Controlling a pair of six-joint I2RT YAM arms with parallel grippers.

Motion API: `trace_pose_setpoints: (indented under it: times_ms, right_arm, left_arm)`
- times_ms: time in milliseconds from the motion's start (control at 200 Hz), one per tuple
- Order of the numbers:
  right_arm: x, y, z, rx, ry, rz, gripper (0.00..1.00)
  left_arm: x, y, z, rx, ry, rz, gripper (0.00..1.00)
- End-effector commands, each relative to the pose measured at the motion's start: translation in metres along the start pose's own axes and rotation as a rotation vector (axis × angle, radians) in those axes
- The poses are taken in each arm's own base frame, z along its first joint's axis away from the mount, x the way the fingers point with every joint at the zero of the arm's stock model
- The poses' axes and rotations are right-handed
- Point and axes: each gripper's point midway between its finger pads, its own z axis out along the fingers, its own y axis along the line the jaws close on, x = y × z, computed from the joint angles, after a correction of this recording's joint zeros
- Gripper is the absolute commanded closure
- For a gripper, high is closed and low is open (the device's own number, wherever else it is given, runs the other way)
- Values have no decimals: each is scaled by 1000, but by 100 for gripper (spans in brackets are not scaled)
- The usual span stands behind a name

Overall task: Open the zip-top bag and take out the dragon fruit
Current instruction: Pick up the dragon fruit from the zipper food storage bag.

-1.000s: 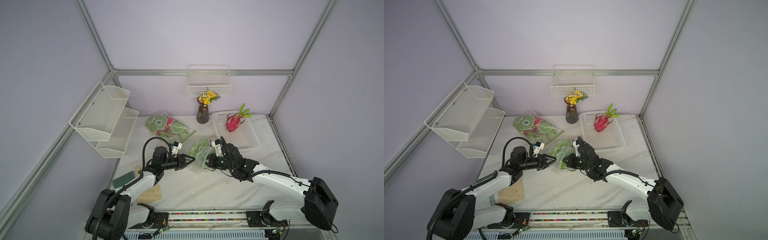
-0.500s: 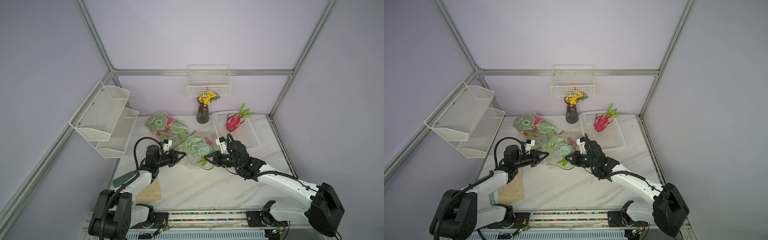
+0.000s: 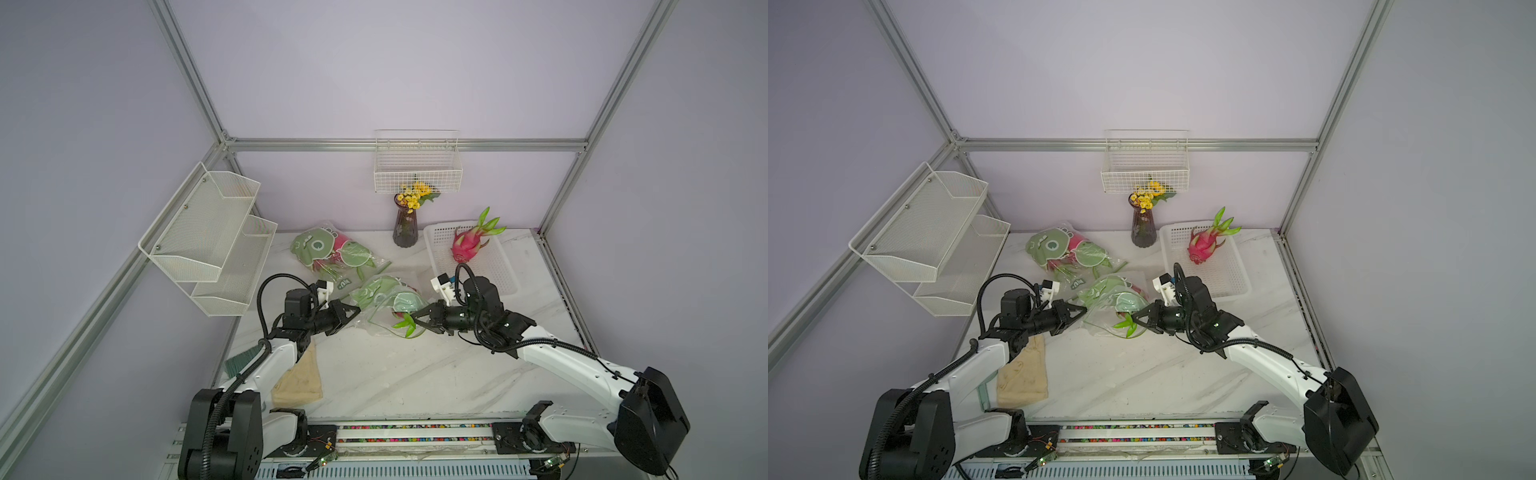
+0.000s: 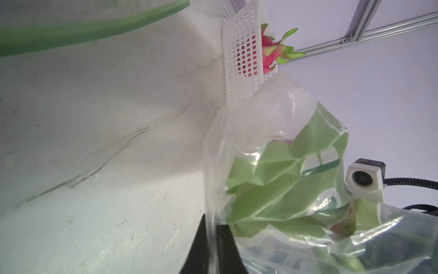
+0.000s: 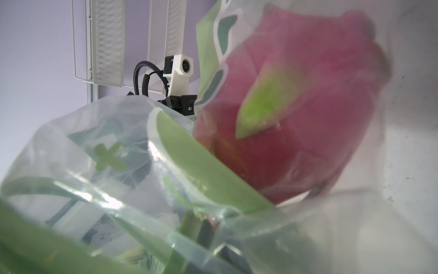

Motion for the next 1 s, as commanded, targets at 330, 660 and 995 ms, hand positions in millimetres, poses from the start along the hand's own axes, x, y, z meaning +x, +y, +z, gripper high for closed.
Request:
trace_pose_setpoints:
  times_ms: [330,660,995]
  right_arm:
    - [-5,31,-11,-137,41,-33,100]
    - [7,31,-4,-157,154,-167,100]
    - [18,18,-16,-40,228,-593,100]
  left_arm:
    - [-17,-26,-10,84,-72,155,64]
    - [-21,-91,-33,170,-79,342,24]
    - [-38,-129,-43,99,45,477,10]
